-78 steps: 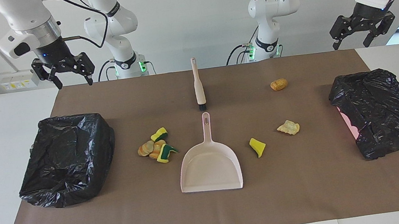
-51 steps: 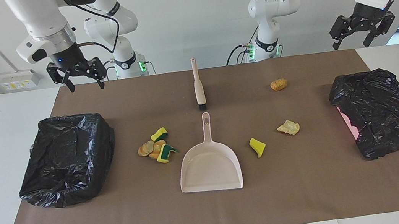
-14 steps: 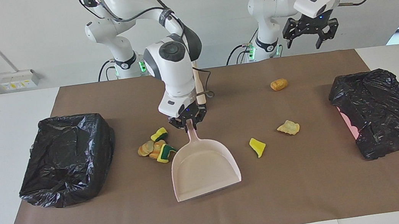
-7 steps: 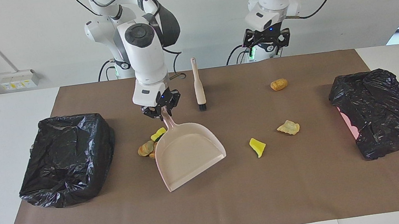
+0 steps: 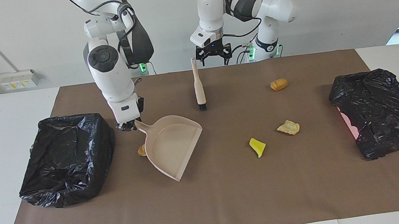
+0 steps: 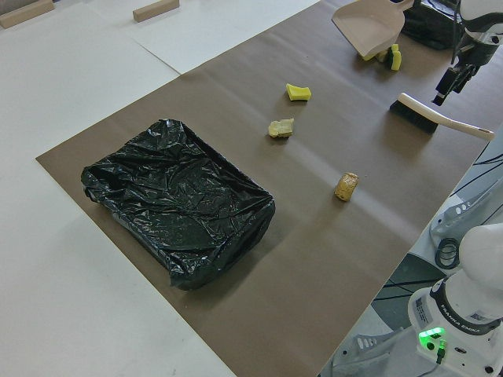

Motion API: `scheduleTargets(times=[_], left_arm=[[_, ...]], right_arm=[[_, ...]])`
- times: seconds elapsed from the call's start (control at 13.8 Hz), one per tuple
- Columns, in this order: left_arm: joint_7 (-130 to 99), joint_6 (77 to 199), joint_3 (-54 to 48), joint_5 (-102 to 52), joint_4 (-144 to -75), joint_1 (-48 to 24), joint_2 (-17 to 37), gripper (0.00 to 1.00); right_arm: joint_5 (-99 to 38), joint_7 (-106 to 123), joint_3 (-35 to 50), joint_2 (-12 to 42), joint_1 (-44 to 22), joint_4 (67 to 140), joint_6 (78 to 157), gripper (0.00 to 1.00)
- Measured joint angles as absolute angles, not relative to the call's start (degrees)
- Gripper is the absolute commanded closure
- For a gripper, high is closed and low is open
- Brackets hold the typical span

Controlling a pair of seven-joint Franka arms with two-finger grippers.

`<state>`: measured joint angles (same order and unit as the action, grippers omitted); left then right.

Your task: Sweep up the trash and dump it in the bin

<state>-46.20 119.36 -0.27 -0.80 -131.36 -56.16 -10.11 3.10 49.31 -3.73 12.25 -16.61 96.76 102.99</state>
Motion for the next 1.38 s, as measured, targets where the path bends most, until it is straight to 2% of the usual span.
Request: scheduleTargets(times=[0.14, 0.29, 0.65, 0.8, 0.87, 0.94, 1.09, 1.16, 1.23, 1.38], left_arm=[[-49.8, 123.2, -0.3, -0.8, -131.9, -59.4, -6.3, 0.0], [-51.4, 125.2, -0.3, -0.8, -132.1, -60.7, -4.3, 0.07], [-51.5, 128.3, -0.2, -0.8, -134.2, -62.0, -3.7, 0.1], [-51.7, 129.1, -0.2, -1.0, -134.8, -64.0, -2.8, 0.19], [-51.8, 129.6, -0.3, -1.1, -134.8, -64.6, -2.2, 0.27], [-52.0, 129.9, -0.2, -1.1, -134.8, -64.9, -1.8, 0.41], [-52.0, 130.2, 0.0, -1.2, -134.8, -64.9, -1.6, 0.76], [-52.0, 130.2, 0.1, -1.2, -134.7, -64.9, -1.6, 0.97], [-52.0, 130.3, 0.1, -1.2, -134.7, -64.9, -1.6, 1.0], [-51.9, 130.0, 0.1, -1.2, -134.6, -64.9, -1.7, 1.0]], right_arm=[[4.4, 52.1, -3.6, 12.3, -16.7, 98.1, 104.9, 1.0], [4.6, 52.9, -3.5, 12.3, -17.0, 99.4, 106.4, 1.0], [4.7, 53.0, -3.4, 12.3, -17.6, 99.8, 106.9, 1.0], [4.8, 53.0, -3.4, 12.3, -17.6, 99.9, 106.9, 1.0], [4.8, 53.0, -3.4, 12.3, -17.6, 99.9, 106.9, 1.0], [4.8, 53.0, -3.4, 12.3, -17.6, 99.9, 106.9, 1.0], [4.8, 53.0, -3.4, 12.3, -17.6, 99.9, 106.9, 1.0], [4.8, 53.0, -3.4, 12.3, -17.6, 99.9, 106.9, 1.0], [4.8, 53.0, -3.4, 12.3, -17.6, 99.9, 106.9, 1.0], [4.8, 53.0, -3.4, 12.3, -17.6, 100.0, 106.9, 1.0]])
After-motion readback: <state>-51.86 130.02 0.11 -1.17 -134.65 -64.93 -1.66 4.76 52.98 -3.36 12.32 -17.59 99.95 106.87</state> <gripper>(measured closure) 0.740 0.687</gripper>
